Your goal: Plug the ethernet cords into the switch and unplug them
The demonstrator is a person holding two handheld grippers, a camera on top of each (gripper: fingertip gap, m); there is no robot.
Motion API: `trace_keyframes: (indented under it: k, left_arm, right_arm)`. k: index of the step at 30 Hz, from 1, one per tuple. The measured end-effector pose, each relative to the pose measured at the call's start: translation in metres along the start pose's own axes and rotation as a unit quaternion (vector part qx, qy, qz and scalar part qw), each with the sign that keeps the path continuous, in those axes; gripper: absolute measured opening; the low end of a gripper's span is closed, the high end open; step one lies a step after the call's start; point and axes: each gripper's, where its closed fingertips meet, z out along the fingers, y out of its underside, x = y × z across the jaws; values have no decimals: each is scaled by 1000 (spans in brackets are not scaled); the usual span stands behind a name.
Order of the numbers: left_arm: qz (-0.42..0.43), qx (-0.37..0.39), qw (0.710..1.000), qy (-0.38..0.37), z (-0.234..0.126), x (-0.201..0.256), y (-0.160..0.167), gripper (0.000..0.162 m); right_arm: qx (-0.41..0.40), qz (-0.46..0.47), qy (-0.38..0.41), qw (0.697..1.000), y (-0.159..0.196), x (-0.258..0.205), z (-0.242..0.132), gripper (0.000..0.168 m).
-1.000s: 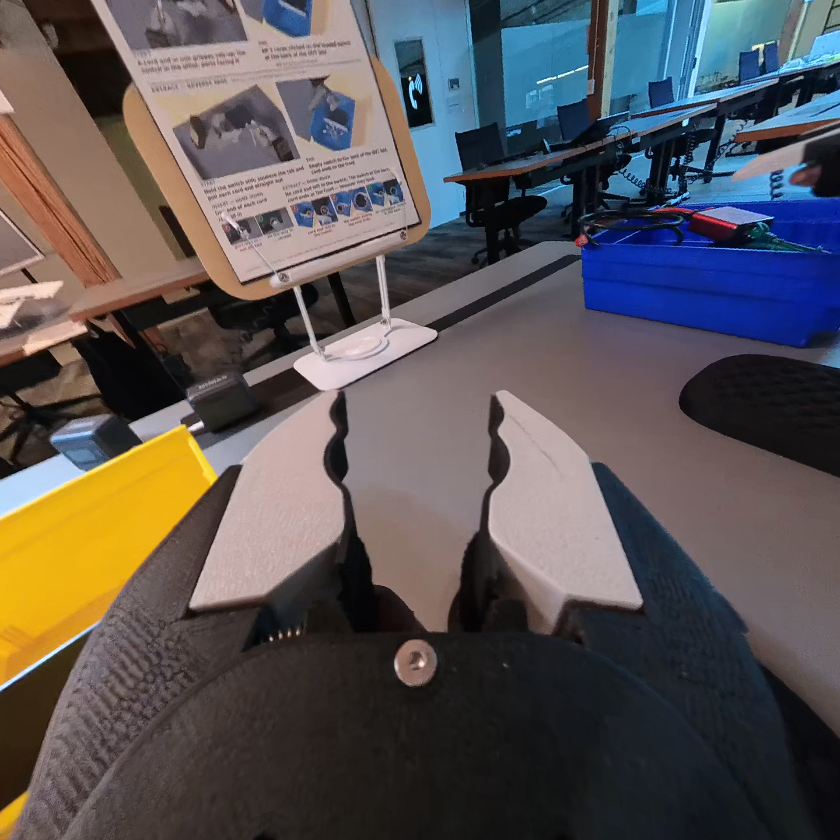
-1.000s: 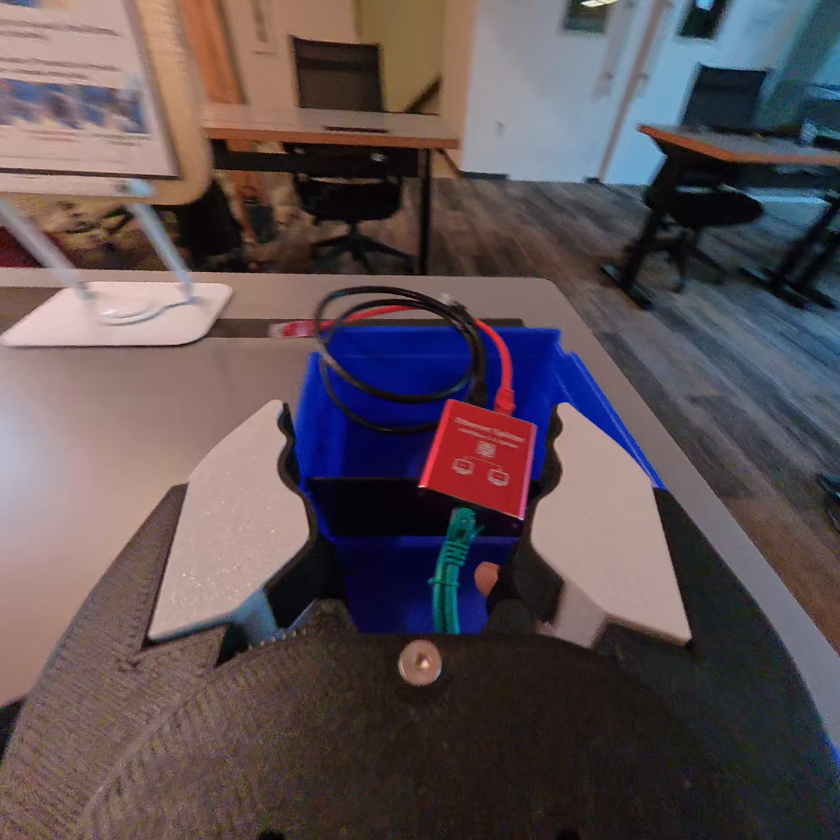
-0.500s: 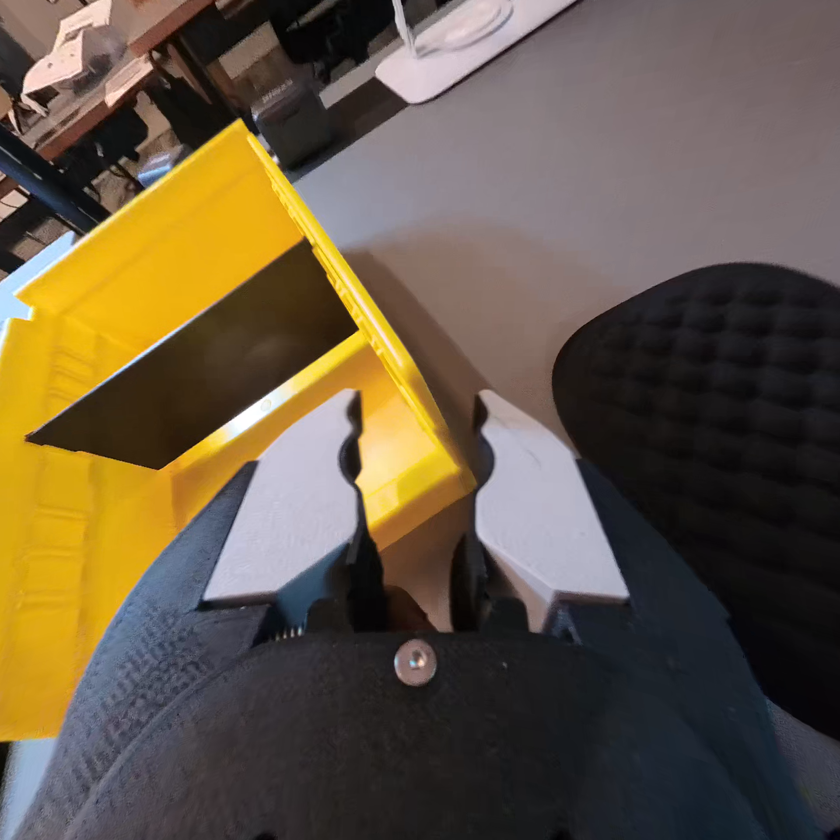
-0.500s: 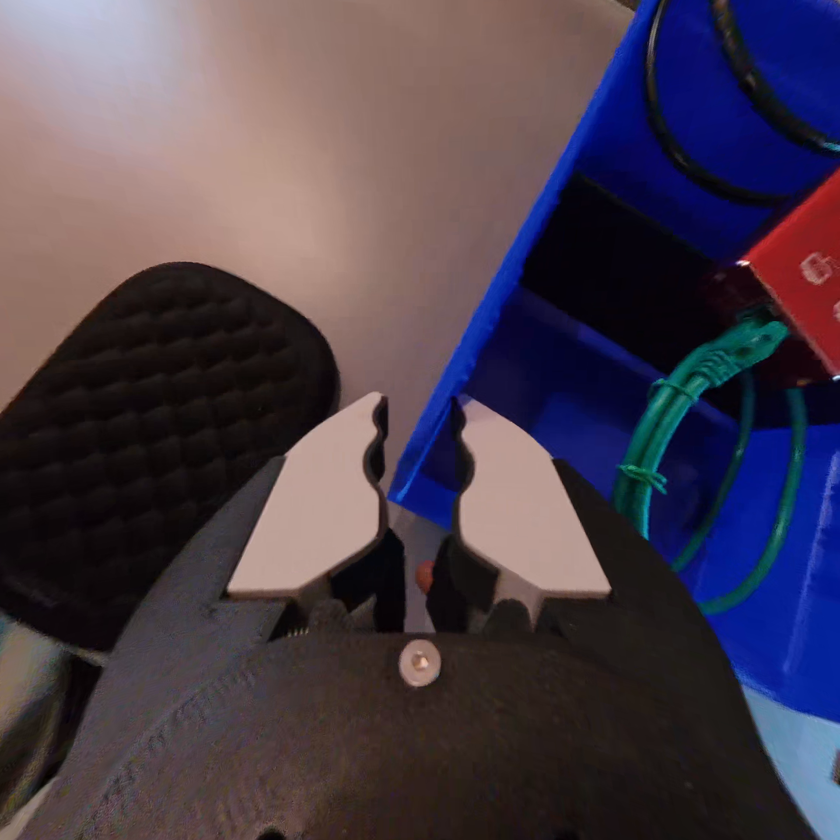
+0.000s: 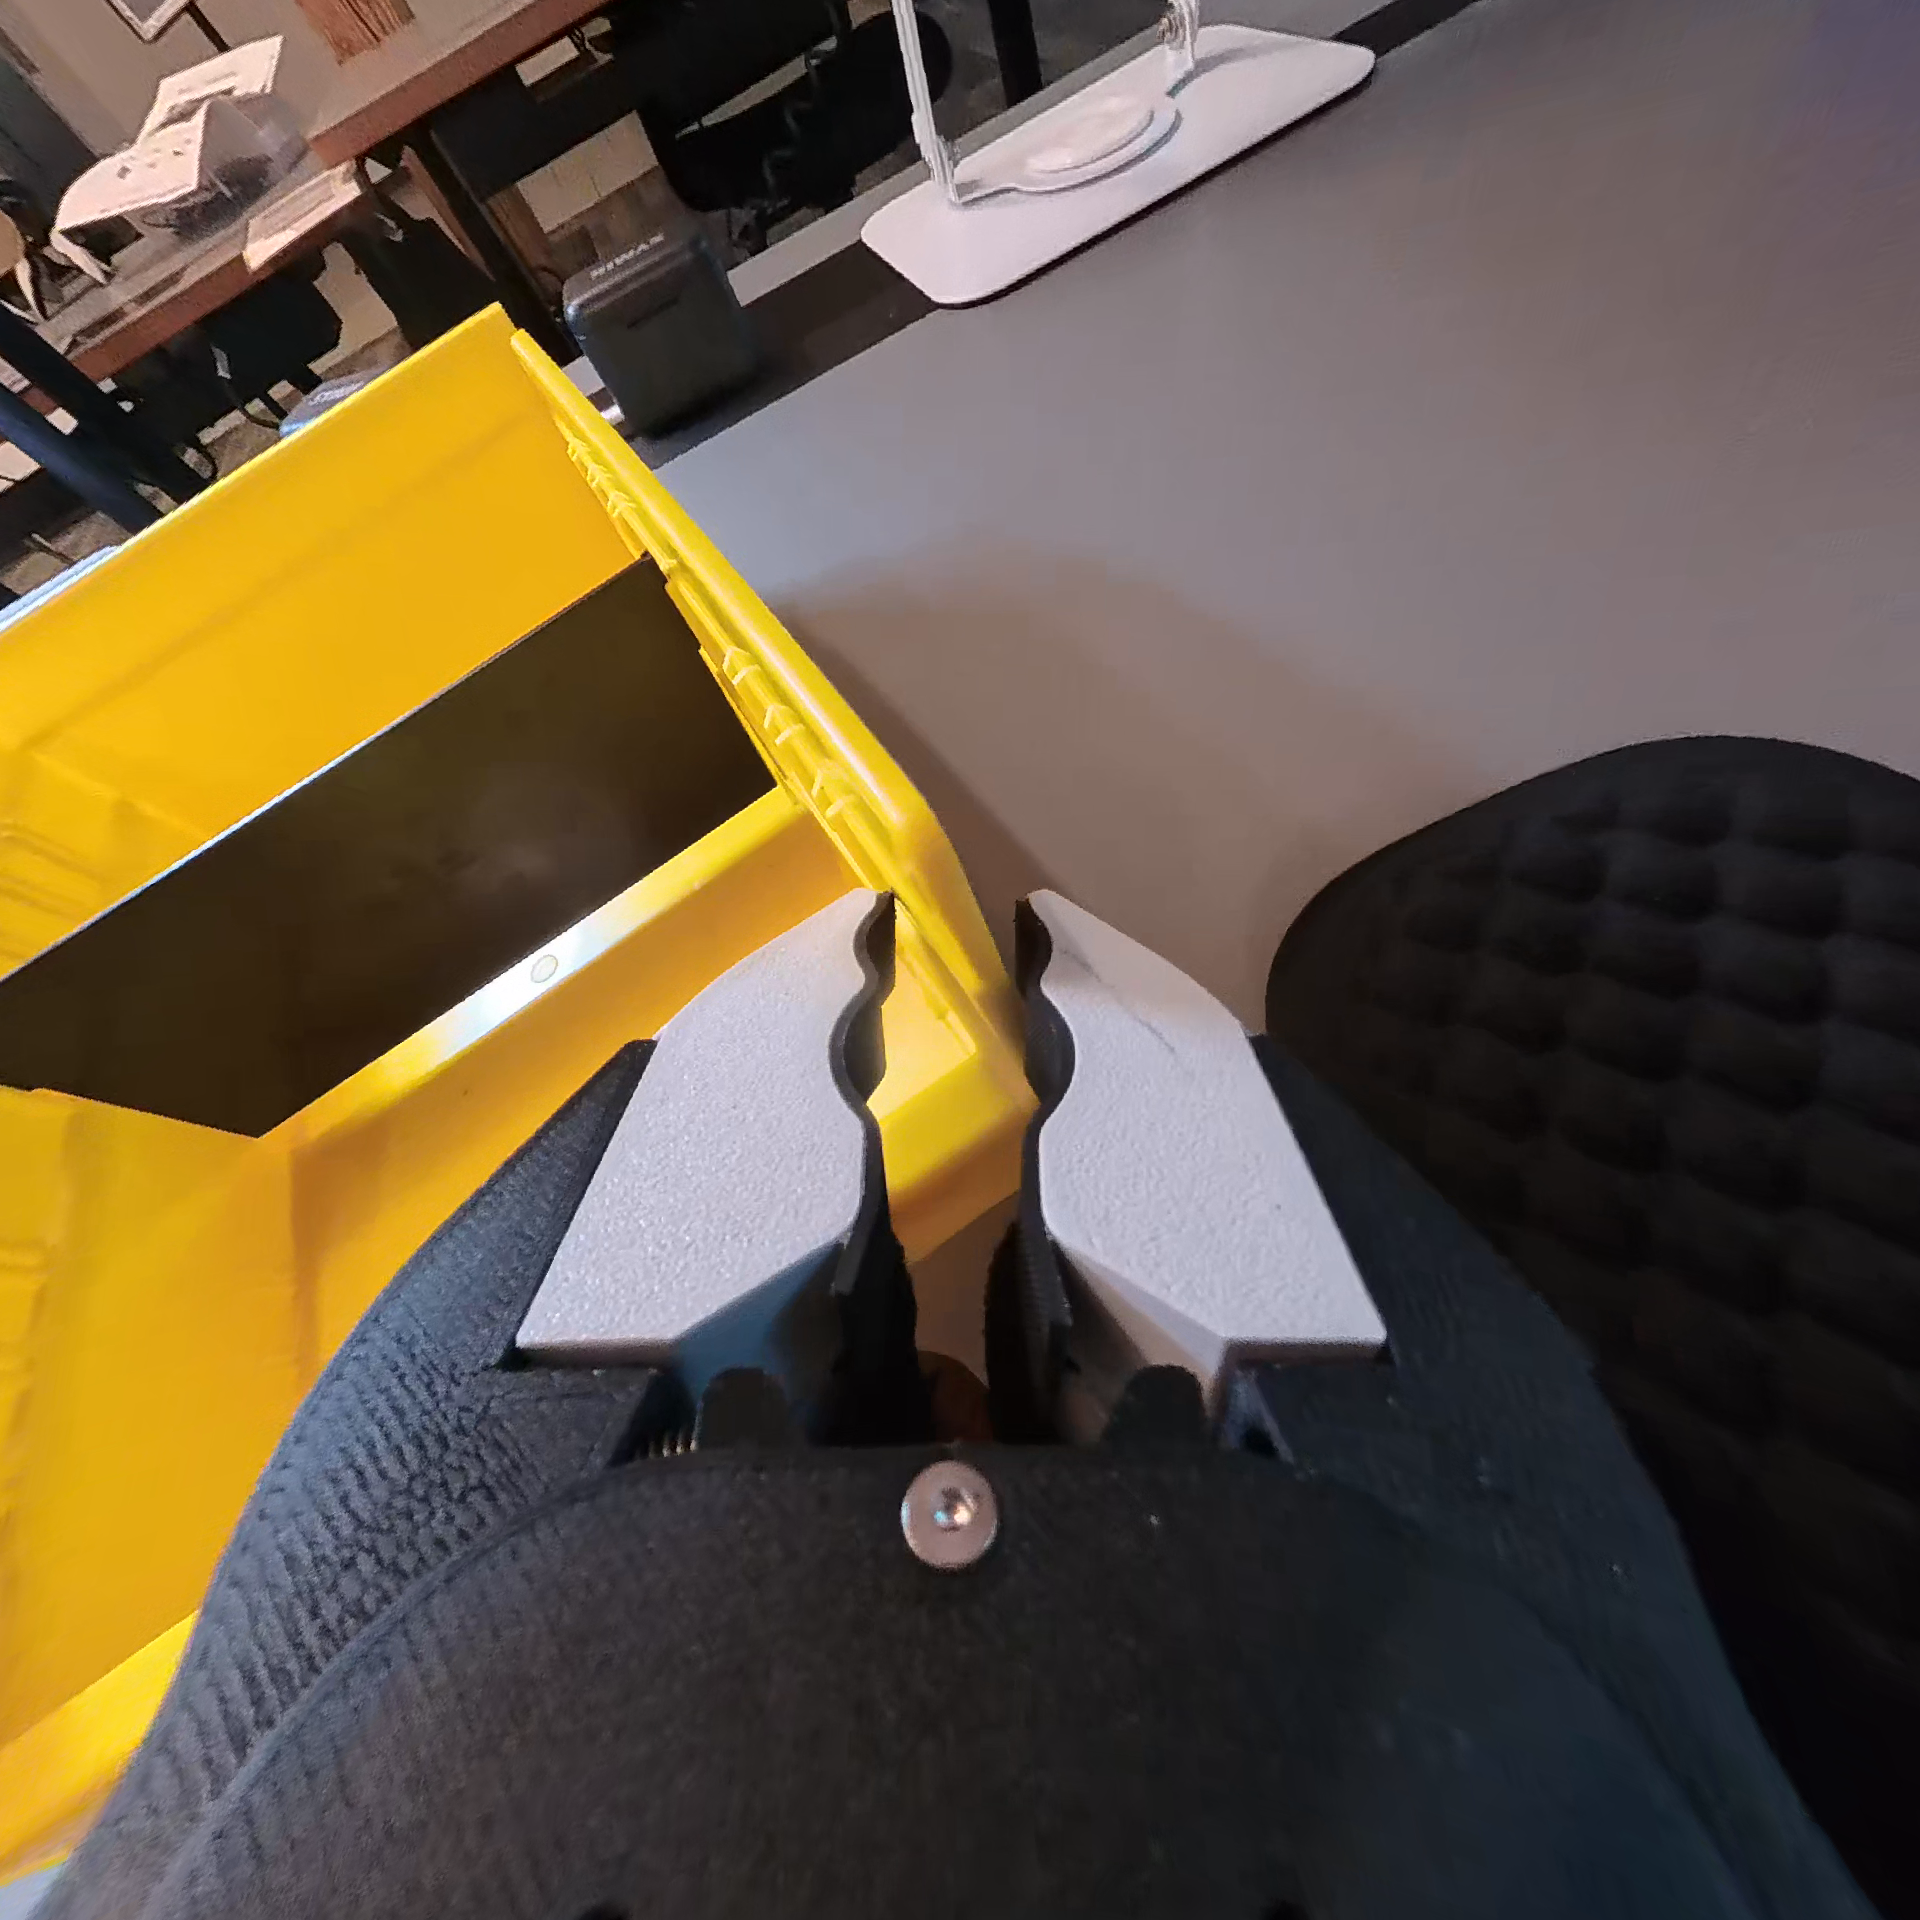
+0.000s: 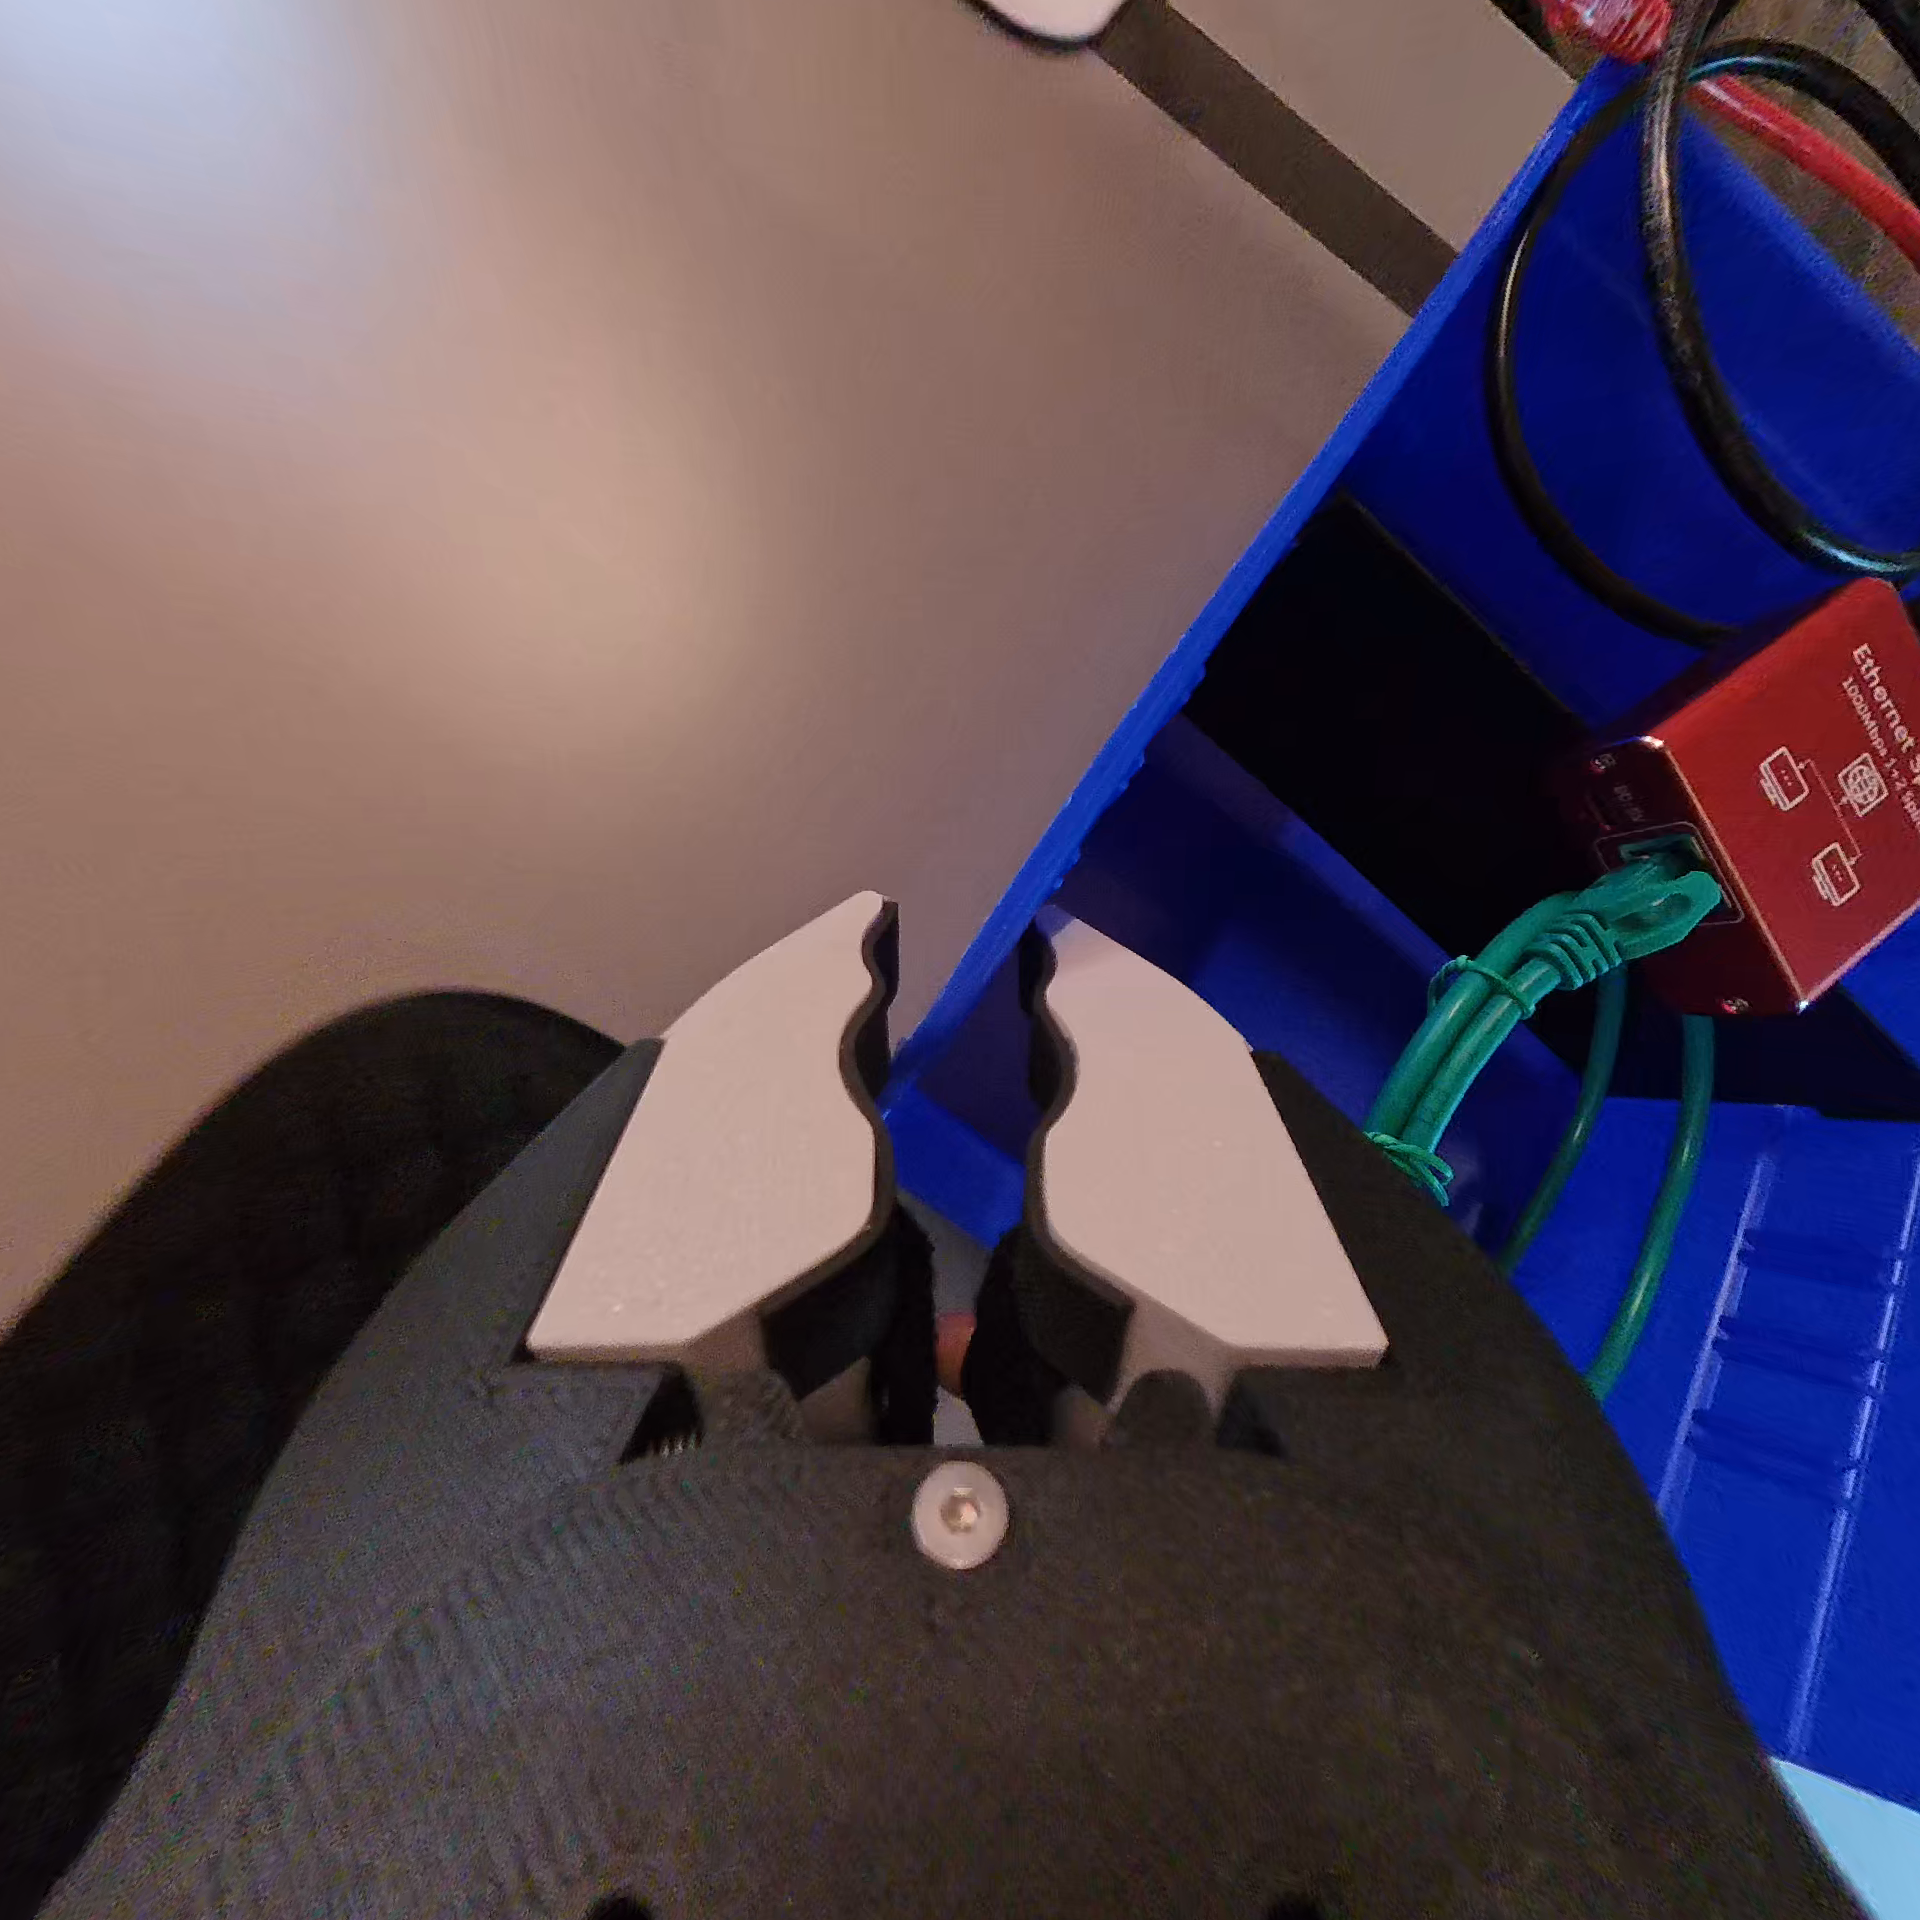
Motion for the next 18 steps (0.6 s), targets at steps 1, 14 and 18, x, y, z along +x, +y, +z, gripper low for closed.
trace_keyframes:
  k: [1,14,18]
  left_arm:
    - [-1,1,1000,0,1,0,0,22]
    - [-4,7,1000,2,6,2,-3,24]
    - [-5,8,1000,1,7,2,-5,24]
  right_arm:
    - [2,-2,-4,1000,-8,-7,4,25]
    - [73,-68,-126,987,-100,-149,37,29]
    - [93,-104,-144,980,-126,-192,45,31]
